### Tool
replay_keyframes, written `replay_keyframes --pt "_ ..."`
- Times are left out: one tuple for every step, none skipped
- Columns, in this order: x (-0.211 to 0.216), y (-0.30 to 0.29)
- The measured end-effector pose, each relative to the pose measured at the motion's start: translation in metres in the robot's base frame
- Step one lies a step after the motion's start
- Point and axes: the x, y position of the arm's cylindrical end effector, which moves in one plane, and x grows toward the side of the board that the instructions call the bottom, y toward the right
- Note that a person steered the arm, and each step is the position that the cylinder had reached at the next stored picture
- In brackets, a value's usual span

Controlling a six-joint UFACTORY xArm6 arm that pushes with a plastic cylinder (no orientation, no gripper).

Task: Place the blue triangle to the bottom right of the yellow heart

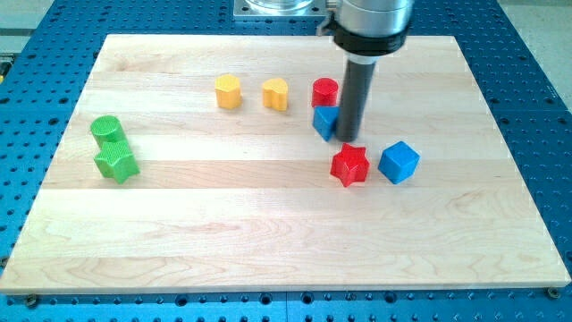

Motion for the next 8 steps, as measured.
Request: replay_keyframes --pt "0.0 -0.033" --pt "0.005 -0.042" --pt "0.014 -0.033" --pt "0.022 -0.025" --pt "0.022 -0.046" --pt "0.024 -0.1" --pt "0.021 -0.127" --pt "-0.022 -0.114"
